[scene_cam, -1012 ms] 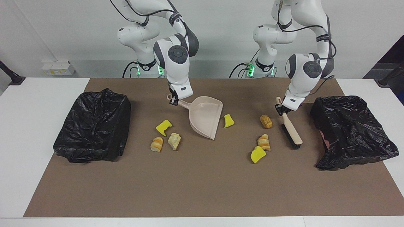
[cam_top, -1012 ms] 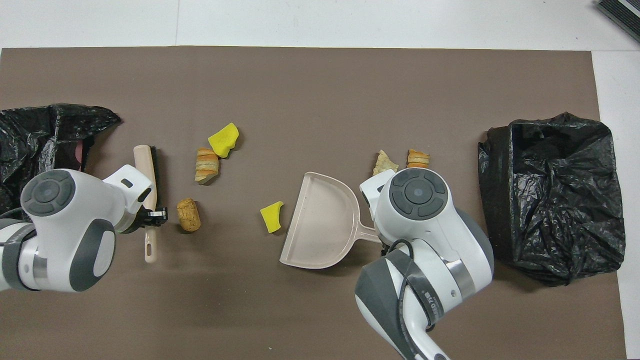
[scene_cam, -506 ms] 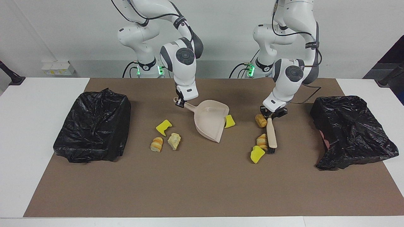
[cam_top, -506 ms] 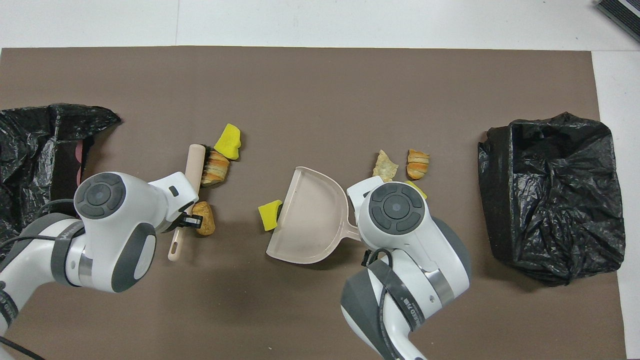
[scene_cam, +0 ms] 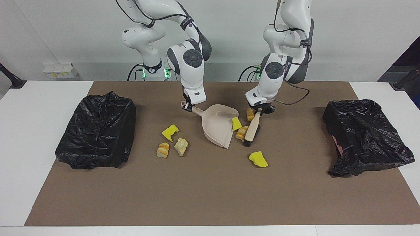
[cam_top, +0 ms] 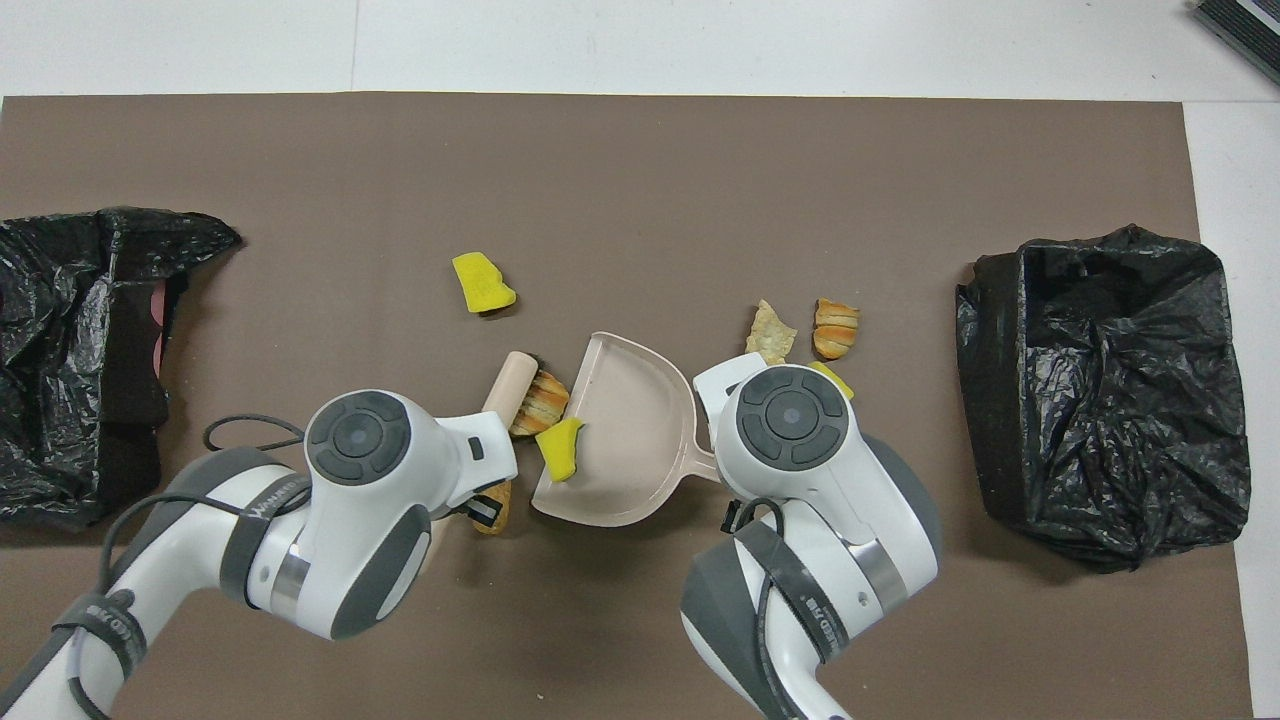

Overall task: Sweep and dump trash in bin
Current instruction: 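Sweep bread and sponge pieces into the dustpan with the left gripper's brush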

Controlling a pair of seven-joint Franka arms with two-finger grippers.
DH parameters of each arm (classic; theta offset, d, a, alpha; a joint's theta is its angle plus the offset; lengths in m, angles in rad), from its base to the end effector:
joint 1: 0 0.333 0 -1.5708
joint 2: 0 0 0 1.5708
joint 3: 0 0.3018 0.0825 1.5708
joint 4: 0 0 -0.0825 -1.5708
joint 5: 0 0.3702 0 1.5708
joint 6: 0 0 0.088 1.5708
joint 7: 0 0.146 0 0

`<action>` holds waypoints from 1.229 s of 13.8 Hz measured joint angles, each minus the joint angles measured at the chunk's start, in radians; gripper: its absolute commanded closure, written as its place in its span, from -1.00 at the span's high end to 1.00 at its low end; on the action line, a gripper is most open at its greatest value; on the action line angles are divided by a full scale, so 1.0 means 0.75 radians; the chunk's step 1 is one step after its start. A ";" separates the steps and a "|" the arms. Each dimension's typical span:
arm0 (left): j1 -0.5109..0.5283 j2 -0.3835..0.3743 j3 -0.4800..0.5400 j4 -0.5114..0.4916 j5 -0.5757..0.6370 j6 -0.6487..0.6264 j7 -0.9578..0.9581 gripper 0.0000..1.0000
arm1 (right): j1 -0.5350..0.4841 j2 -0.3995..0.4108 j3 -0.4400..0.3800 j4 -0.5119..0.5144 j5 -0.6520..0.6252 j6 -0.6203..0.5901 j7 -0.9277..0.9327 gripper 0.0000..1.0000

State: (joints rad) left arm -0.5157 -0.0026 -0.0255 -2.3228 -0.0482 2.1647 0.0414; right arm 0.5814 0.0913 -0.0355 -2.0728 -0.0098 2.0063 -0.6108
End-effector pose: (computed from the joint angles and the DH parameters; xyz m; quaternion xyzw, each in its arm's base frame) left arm 0.4039 -0.2468 0.2854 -0.9590 0.2719 0.0799 0.0010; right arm 0.4506 0.2727 0.3295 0.8335 0.5469 -0.0789 0.0033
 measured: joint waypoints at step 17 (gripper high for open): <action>-0.105 -0.141 0.026 0.144 -0.138 -0.415 -1.043 -1.00 | -0.004 0.001 -0.008 -0.001 -0.037 0.009 -0.211 -1.00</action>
State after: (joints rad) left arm -0.5945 -0.1081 -0.0061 -2.2150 -0.1518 1.8533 -0.7406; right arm 0.5783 0.0924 -0.0415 -2.0732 -0.0375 2.0129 -0.7690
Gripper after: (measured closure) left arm 0.744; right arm 0.683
